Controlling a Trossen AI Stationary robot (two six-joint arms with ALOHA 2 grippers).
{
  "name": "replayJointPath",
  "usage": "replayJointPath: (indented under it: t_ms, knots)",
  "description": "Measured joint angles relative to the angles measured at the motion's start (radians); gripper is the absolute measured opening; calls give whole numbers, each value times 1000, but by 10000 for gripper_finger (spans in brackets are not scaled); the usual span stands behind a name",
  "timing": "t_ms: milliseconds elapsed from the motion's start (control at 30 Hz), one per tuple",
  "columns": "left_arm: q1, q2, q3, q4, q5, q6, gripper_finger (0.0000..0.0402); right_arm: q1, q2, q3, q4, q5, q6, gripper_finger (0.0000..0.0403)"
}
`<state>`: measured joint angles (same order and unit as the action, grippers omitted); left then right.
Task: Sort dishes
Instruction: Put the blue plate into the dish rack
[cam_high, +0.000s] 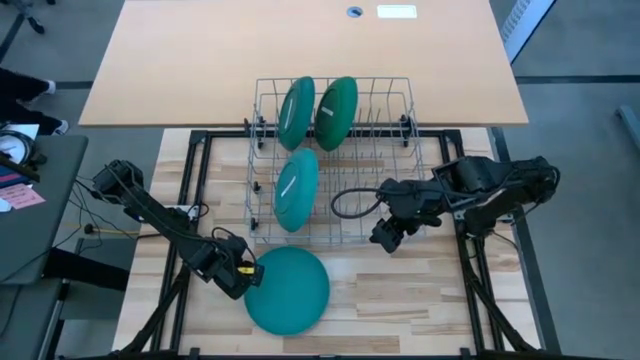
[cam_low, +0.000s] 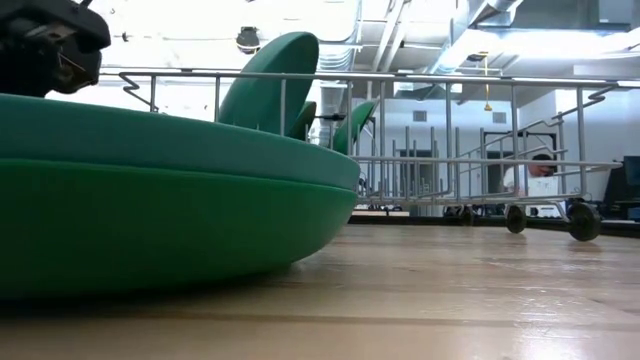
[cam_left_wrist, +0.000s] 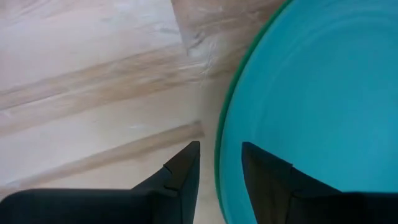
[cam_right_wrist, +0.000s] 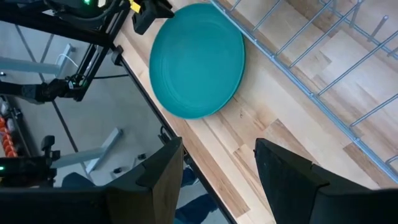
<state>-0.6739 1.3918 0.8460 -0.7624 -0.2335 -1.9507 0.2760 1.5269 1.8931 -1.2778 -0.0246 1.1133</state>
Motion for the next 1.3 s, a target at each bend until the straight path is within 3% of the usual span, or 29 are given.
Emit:
replayJointPath:
  t_ms: [600, 1033, 1300]
  knots:
    - [0, 30, -33, 47, -55, 65, 109, -27, 0, 0, -1, -1, -42, 205]
    - [0, 33, -32, 58, -68, 108, 8, -77, -1, 0, 0, -1, -57, 205]
    - [0, 33, -32, 59, -70, 104, 3, -77, -1, 0, 0, -1, -67, 205]
